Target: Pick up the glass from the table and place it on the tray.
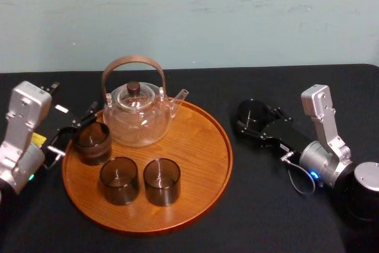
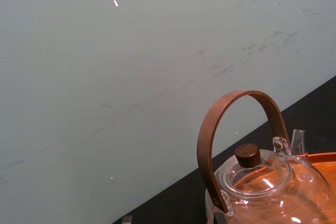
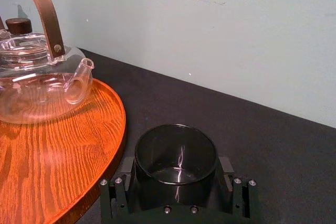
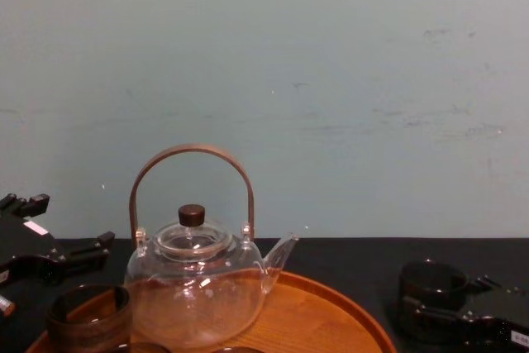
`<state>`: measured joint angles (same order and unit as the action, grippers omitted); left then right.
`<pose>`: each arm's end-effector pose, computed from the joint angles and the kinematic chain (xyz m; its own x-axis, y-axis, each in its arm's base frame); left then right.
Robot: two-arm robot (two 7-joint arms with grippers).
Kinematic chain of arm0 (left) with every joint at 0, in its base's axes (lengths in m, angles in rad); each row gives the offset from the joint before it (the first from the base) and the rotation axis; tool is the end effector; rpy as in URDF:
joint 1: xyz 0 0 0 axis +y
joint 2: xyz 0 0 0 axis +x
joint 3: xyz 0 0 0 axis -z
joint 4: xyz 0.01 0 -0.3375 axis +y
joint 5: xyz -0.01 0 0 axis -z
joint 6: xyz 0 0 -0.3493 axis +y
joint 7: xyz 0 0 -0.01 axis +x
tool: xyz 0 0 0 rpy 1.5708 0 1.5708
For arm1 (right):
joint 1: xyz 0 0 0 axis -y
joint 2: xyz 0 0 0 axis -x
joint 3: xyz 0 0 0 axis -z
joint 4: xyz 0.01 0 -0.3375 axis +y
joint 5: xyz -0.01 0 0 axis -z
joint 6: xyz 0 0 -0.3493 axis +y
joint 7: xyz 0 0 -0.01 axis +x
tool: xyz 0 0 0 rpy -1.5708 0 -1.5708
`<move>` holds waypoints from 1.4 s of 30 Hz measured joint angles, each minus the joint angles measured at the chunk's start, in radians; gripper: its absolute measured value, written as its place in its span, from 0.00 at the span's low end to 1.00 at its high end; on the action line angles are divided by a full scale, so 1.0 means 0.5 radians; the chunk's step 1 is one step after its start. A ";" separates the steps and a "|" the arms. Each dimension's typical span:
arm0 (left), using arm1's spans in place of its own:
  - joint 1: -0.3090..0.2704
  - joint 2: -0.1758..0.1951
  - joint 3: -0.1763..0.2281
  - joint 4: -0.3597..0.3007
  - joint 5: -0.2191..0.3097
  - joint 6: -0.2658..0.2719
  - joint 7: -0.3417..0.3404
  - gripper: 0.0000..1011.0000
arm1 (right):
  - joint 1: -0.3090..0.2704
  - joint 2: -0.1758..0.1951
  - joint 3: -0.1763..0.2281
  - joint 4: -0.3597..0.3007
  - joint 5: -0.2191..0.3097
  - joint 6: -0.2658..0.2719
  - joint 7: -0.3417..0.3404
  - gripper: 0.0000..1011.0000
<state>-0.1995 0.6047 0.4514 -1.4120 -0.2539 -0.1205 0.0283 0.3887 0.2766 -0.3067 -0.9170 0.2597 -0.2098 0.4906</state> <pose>0.4041 0.0990 -0.3483 0.2923 0.8803 0.3737 -0.9553 0.2873 0.0703 0.4701 -0.0698 -0.4176 0.5599 -0.8270 0.0507 0.8225 0.5474 -0.1543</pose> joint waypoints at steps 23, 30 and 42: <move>0.000 0.000 0.000 0.000 0.000 0.000 0.000 0.99 | -0.007 0.005 0.003 -0.012 0.003 0.010 -0.006 0.89; 0.000 0.000 0.000 0.000 0.000 0.000 0.000 0.99 | -0.048 0.025 -0.001 -0.116 -0.013 -0.005 -0.008 0.89; 0.000 0.000 0.000 0.000 0.000 0.000 0.000 0.99 | -0.145 0.053 -0.042 -0.400 -0.043 0.013 -0.019 0.89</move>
<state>-0.1995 0.6047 0.4514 -1.4120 -0.2539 -0.1205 0.0283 0.3160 0.3032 -0.3275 -1.1171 0.2382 -0.2032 0.4809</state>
